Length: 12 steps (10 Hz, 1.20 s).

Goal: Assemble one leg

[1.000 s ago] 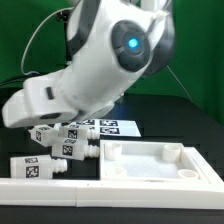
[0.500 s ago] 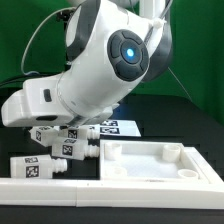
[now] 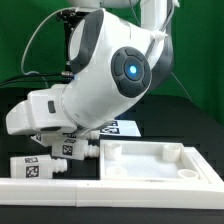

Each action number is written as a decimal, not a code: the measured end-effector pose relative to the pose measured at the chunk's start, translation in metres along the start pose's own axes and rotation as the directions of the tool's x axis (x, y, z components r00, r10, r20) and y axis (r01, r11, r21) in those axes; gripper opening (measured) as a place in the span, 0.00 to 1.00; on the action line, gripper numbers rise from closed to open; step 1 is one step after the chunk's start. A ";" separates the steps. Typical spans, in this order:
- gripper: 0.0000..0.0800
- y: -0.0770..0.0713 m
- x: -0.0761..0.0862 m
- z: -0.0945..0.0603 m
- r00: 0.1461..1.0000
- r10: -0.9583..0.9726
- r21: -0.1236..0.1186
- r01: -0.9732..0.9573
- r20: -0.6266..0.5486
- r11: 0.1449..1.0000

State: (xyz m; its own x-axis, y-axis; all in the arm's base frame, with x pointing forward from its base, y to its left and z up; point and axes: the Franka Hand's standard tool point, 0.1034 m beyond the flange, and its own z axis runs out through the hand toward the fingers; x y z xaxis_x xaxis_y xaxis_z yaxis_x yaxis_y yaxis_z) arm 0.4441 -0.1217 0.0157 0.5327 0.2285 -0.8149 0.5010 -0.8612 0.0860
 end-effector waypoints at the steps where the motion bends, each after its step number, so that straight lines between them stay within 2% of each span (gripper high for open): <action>1: 0.81 0.000 0.000 0.000 1.000 0.000 0.000 0.000 0.000 1.000; 3: 0.48 0.000 0.000 0.000 1.000 0.000 0.000 0.000 0.001 1.000; 4: 0.48 0.000 0.000 0.000 1.000 0.000 0.000 0.000 0.001 1.000; 5: 0.36 0.000 0.000 0.000 1.000 -0.001 0.000 0.001 0.002 1.000; 6: 0.36 0.000 0.000 0.000 1.000 -0.003 -0.001 0.003 0.001 1.000; 7: 0.36 0.005 -0.005 -0.009 0.999 -0.045 0.002 0.045 0.007 0.999; 8: 0.36 0.010 -0.015 -0.028 0.999 -0.042 0.003 0.042 -0.002 0.999; 9: 0.36 0.007 -0.033 -0.049 0.999 -0.033 0.012 0.033 0.027 0.999; 11: 0.36 -0.004 -0.047 -0.087 0.990 -0.021 0.031 0.025 -0.139 0.999; 12: 0.36 -0.007 -0.048 -0.096 0.978 -0.015 0.018 0.019 -0.210 1.000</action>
Offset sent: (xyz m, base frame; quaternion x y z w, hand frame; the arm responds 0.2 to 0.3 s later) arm 0.0000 0.0000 0.0000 0.0000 0.0000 0.0000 1.0000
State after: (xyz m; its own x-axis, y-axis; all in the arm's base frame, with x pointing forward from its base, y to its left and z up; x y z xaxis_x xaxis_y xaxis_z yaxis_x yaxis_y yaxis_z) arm 0.4806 -0.0834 0.1095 0.6562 0.3319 -0.6777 0.4992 -0.8644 0.0600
